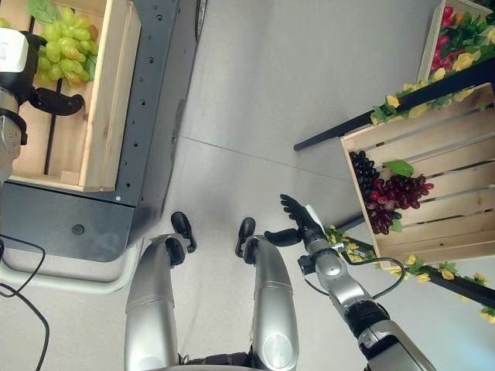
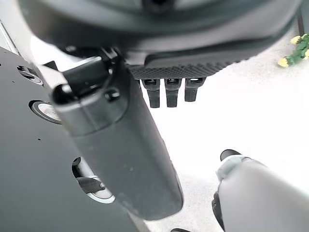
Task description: Pick up the fruits from the basket on one side to the basket on the other side
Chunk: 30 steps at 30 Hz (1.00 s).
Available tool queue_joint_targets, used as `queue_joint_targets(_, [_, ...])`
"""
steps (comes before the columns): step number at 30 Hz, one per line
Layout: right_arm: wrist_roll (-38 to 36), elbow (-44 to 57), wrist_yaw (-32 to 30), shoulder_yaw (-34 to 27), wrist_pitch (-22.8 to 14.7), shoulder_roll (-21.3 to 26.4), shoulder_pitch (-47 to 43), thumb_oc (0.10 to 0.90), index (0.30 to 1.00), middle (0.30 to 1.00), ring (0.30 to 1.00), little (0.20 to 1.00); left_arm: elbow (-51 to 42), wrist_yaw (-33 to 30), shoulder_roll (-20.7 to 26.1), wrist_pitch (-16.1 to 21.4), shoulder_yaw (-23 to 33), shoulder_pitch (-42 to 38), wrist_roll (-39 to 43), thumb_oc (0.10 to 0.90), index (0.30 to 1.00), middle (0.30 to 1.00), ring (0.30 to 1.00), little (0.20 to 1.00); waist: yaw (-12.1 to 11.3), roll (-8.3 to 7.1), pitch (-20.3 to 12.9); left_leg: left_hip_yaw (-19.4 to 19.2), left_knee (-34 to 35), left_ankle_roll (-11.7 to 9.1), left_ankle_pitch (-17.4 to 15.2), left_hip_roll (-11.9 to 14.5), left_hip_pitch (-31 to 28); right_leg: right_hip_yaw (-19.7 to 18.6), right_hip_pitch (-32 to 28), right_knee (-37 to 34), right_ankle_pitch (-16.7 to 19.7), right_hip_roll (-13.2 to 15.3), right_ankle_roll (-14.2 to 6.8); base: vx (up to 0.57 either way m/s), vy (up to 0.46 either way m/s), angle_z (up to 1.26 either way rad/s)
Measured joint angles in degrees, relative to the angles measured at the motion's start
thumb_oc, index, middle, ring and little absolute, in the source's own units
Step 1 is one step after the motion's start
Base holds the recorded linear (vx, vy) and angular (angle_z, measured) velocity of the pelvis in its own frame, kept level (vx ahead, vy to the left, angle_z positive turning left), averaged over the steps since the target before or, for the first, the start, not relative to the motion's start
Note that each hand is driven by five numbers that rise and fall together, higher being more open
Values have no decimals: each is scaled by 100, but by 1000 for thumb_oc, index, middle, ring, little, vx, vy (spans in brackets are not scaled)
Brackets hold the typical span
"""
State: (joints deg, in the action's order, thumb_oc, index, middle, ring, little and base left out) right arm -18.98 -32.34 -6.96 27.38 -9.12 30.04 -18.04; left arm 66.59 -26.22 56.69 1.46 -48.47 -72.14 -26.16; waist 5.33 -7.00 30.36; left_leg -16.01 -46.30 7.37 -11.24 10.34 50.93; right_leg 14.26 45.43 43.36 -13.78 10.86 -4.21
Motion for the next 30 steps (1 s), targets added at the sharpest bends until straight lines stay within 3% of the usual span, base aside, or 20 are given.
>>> queue_joint_targets(1, [0, 2, 23, 17, -2, -3, 13, 800, 900, 900, 900, 900, 34, -46, -7, -2, 12, 2, 3, 765, 848, 848, 848, 848, -9, -36, -1, 3, -8, -6, -3, 11, 1, 1, 0, 0, 0, -15, 0, 0, 0, 0])
queue_joint_targets(2, [0, 10, 29, 21, -12, -4, 19, 800, 900, 900, 900, 900, 45, -44, -12, -15, 49, 2, 2, 690, 735, 735, 735, 735, -10, -61, -2, 5, -14, -9, -6, 20, 2, -2, -1, -1, 0, -26, 1, 0, 0, 0])
queue_joint_targets(4, [-20, 19, 29, 14, -32, 4, 19, 800, 900, 900, 900, 900, 36, 25, -44, -125, 96, 2, 8, 400, 300, 300, 300, 300, -11, -100, -5, 14, -22, -10, -6, 24, 2, -10, -4, -8, 5, -60, 5, 0, 0, 0])
queue_joint_targets(9, [-188, 209, 29, 13, -83, 20, 25, 800, 900, 900, 900, 900, 53, 435, -88, -499, 282, -42, 6, 400, 300, 300, 300, 300, 49, -148, -11, 1, -35, 4, -17, 31, 34, -114, 57, -24, 19, -108, -15, -4, 14, -2])
queue_joint_targets(26, [-243, 232, 34, 6, -86, 31, -71, 800, 900, 900, 900, 900, 143, 1608, -68, -623, 214, -195, 101, 400, 300, 300, 300, 300, 99, -145, -11, -11, -66, 9, -45, 15, -97, -179, -41, -20, 76, -112, -57, -3, 0, -1])
queue_joint_targets(30, [-351, 232, 37, 8, -86, 31, -66, 800, 900, 900, 900, 900, 104, 1540, -70, -555, 169, -13, 168, 400, 300, 300, 300, 300, 96, -145, -11, -49, -26, -5, -52, 9, -222, -249, -113, -26, 75, -113, -54, -3, -21, -2])
